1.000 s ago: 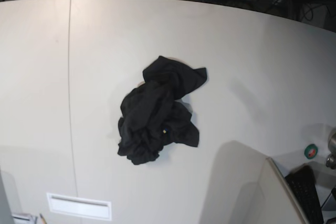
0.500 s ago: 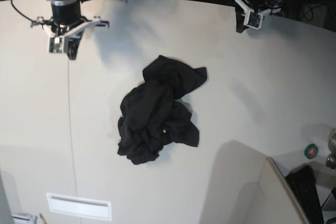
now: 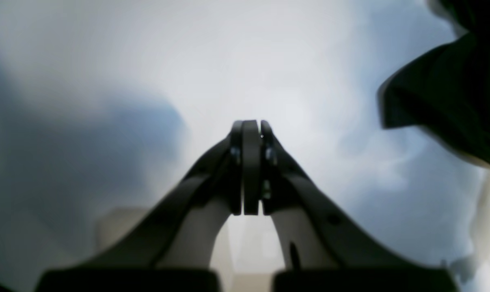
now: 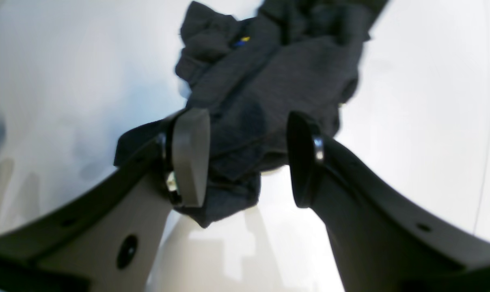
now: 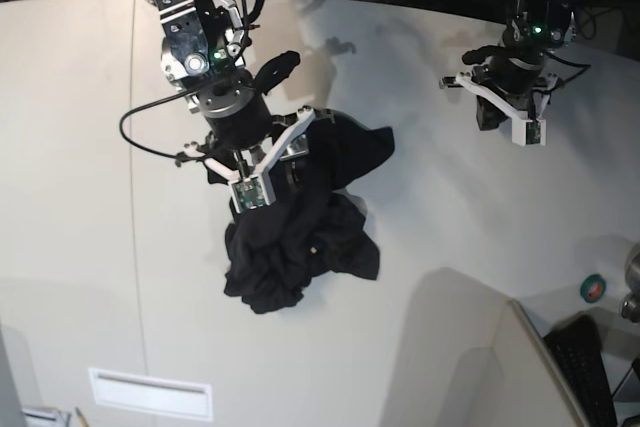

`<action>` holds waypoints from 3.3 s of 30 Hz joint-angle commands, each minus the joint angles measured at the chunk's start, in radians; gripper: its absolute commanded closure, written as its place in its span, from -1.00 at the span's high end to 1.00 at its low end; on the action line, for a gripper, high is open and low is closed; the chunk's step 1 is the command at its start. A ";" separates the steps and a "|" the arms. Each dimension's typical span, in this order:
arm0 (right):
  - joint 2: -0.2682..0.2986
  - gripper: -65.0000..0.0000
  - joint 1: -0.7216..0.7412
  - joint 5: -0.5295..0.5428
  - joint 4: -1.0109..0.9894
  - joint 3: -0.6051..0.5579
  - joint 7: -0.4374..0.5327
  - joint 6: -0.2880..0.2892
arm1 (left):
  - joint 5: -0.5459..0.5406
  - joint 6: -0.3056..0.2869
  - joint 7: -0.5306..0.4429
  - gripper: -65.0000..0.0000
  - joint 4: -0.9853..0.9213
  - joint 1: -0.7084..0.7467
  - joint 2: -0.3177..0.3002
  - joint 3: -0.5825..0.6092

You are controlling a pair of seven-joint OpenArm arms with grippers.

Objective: Layout the t-shirt on the table in an organized manner, then fold the t-shirt properly
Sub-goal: 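Grasp the black t-shirt with the right gripper and drag it aside, then grasp the shirt with the left gripper and lift it up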

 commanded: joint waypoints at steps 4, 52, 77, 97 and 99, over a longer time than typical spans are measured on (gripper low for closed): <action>-0.007 -0.08 0.059 -0.001 -0.055 -0.028 0.023 -0.050 | 0.053 0.005 -0.019 -1.00 0.015 0.000 -0.009 -0.005; 0.077 -1.00 0.113 0.006 0.086 0.479 0.029 -0.151 | 0.056 0.008 -0.017 0.01 -0.153 -0.319 0.086 0.391; -0.070 -1.00 0.682 0.007 -0.319 -0.011 0.193 -0.033 | 0.151 0.010 -0.016 0.00 0.235 -0.014 0.068 0.289; 0.298 0.15 0.565 0.518 -0.189 -0.232 -0.002 -0.200 | 0.154 0.007 -0.014 0.53 0.061 -0.051 0.034 0.059; 0.347 0.26 0.449 0.518 -0.123 -0.181 0.000 -0.219 | 0.154 0.007 -0.014 0.53 0.014 -0.095 0.037 0.110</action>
